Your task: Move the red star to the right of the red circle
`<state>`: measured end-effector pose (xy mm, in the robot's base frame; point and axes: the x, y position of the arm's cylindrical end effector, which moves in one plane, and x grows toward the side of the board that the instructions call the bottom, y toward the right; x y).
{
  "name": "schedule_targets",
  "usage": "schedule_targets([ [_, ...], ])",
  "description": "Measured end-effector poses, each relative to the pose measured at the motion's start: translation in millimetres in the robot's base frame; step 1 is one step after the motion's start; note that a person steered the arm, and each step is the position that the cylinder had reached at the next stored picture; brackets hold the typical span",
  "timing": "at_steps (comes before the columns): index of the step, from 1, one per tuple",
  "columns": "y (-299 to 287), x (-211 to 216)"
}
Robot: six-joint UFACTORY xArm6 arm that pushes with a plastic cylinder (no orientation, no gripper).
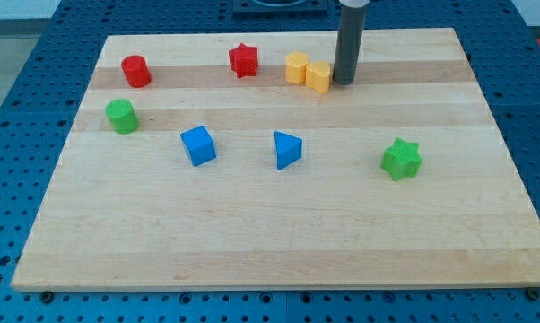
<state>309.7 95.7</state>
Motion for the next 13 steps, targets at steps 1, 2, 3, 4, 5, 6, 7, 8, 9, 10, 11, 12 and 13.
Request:
schedule_targets([
  [1,0,0],
  [2,6,-18],
  [3,6,-18],
  [4,-2,-41],
  [5,-24,-82],
  [6,-61,-113],
  [7,-87,-109],
  [8,-100,-99],
  [9,-100,-99],
  [10,-110,-92],
  [11,-110,-92],
  [12,-121,-53],
  [13,-130,-51],
])
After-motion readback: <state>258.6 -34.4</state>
